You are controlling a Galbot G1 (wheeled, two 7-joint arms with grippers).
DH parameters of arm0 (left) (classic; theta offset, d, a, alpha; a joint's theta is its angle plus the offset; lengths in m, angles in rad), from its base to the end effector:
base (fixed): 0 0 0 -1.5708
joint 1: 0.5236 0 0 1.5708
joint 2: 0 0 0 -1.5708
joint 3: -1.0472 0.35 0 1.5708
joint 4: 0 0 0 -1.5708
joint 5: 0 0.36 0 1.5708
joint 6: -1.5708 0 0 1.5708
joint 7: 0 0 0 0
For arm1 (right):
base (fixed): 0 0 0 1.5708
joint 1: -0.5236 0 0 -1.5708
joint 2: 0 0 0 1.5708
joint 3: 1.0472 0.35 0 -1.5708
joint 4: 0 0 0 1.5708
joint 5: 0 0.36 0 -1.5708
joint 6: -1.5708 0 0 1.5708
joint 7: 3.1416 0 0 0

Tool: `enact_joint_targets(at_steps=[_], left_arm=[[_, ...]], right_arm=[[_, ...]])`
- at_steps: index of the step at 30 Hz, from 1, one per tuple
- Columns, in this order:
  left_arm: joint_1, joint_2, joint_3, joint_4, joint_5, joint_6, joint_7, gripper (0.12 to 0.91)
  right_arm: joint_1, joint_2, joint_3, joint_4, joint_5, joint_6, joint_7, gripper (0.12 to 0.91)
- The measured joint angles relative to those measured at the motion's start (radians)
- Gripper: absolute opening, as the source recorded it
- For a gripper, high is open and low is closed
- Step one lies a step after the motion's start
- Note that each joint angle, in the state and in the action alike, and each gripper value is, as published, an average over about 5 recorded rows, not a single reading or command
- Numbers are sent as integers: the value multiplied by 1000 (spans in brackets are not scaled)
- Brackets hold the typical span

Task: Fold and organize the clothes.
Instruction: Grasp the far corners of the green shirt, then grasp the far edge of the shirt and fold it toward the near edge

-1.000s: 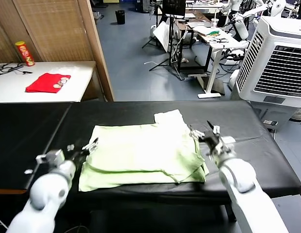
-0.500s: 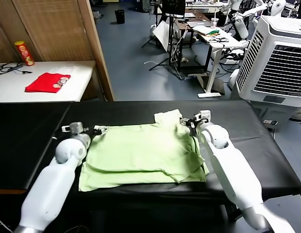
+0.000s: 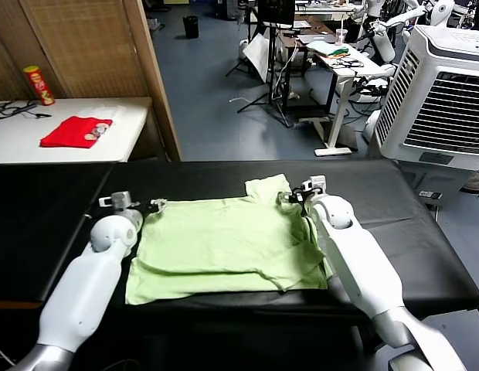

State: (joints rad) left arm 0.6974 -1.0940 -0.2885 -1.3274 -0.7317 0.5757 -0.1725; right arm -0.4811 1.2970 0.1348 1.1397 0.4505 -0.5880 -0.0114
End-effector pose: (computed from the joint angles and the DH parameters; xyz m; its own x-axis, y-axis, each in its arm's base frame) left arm 0.4650 0.1281 -0.2832 -0.8417 0.0194 0.5396 -0.0518 0.9918 -0.1165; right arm 0.5318 -0.0159 -0.2726 -0.8239 -0.2093 0.5267 -0.2288 0.9731 0.0289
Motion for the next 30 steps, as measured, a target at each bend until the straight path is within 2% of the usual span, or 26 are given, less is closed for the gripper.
enact_joint_targets(at_steps=[5,8,13,20,25,30], left_arm=[[7,-1,-3,4,19,-1,8,176],[17,1,-10,-1,21,-4,17,131],[39,12,-31,-28,20,-21,33,128],[85,42,-72,-132,11,-32,33,128],[177,86,-113,-267,-1,-43,37,128],[310,131,-165,-409,5,-46,30,128]], right_arm=[[-8,10,7,3,-3,22,2,228],[-16,14,15,12,-4,54,4,145],[-42,7,38,47,-6,119,-23,123],[-108,-34,69,153,-5,149,-74,122],[-198,-99,83,293,7,146,-66,122],[-291,-166,98,431,6,97,-22,122]])
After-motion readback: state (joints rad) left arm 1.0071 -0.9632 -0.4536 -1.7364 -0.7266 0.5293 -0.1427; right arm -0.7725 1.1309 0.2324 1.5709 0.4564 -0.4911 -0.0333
